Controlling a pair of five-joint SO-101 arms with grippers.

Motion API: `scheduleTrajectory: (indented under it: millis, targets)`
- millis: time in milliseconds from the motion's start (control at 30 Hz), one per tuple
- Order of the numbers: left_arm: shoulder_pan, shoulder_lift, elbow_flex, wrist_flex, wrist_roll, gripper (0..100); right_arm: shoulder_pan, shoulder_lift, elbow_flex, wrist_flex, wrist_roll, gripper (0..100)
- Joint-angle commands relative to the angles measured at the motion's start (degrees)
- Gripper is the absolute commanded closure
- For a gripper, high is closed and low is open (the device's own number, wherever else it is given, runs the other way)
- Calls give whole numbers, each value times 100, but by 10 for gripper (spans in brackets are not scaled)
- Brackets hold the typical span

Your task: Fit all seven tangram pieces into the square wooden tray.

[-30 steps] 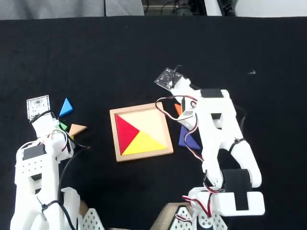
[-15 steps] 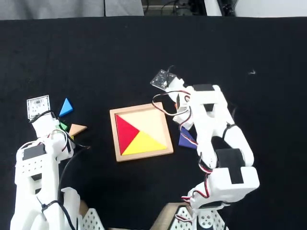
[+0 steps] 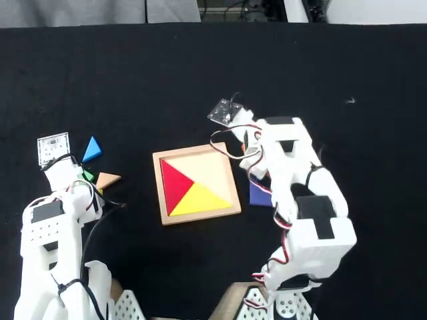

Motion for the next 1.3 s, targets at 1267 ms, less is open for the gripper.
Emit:
scheduleTrajectory:
  millis: [1267]
  targets:
    - [75, -97, -31, -114, -44, 832, 158, 171, -1473, 651, -1793, 760]
